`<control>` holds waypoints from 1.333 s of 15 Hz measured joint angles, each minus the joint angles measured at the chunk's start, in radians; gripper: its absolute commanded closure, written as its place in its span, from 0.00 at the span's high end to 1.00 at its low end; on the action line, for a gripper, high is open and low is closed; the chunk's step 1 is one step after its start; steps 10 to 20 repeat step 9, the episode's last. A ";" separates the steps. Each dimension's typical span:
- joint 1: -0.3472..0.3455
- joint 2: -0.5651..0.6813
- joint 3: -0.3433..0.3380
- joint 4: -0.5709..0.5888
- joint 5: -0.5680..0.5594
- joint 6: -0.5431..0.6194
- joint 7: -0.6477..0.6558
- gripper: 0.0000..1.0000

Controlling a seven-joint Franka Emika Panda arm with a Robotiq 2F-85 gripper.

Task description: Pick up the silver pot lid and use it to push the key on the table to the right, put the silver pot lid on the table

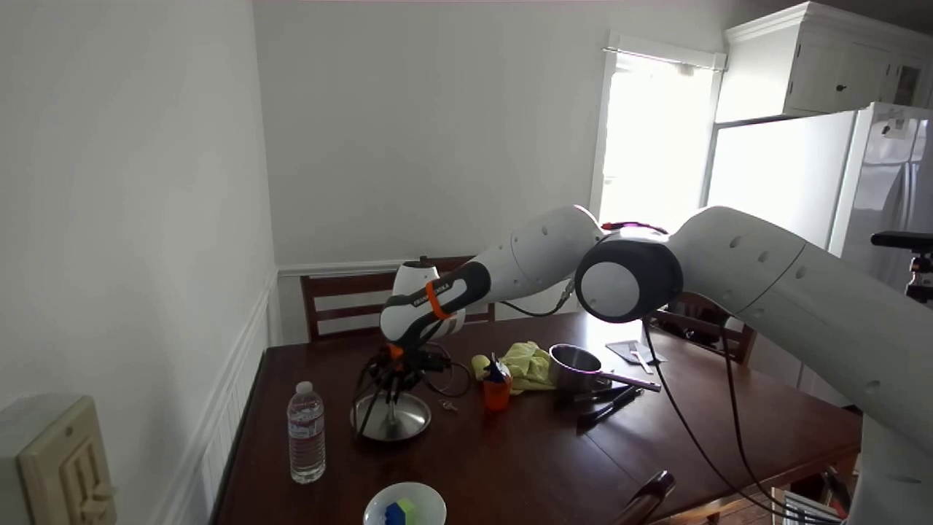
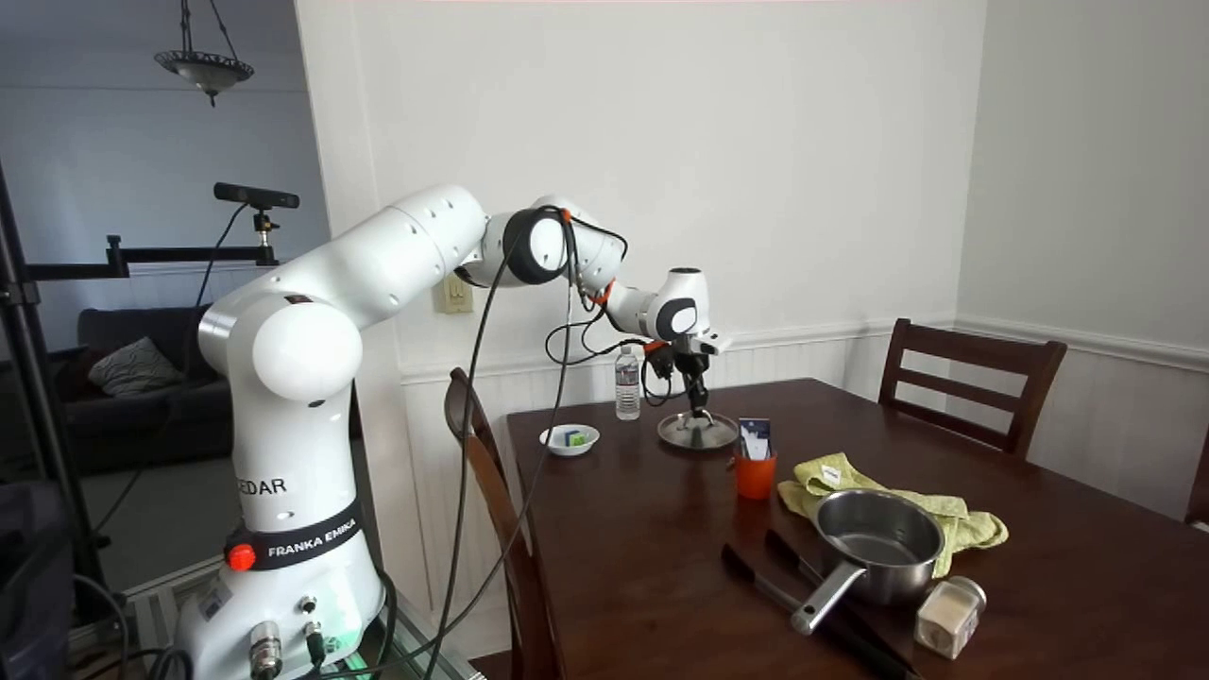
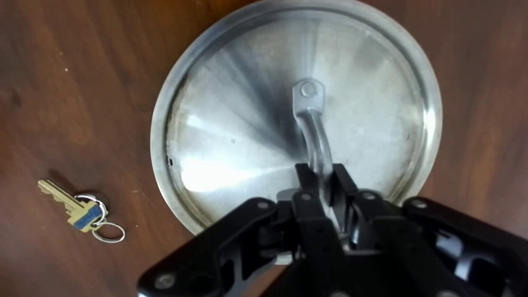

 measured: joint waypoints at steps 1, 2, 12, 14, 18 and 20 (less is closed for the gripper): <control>0.001 0.006 0.000 0.000 0.000 0.000 0.002 0.45; 0.001 0.009 0.000 0.000 0.000 0.000 0.003 0.53; -0.003 -0.043 0.030 -0.019 0.001 0.029 -0.074 0.78; -0.003 -0.043 0.030 -0.019 0.001 0.029 -0.074 0.78; -0.003 -0.043 0.030 -0.019 0.001 0.029 -0.074 0.78; -0.003 -0.043 0.030 -0.019 0.001 0.029 -0.074 0.78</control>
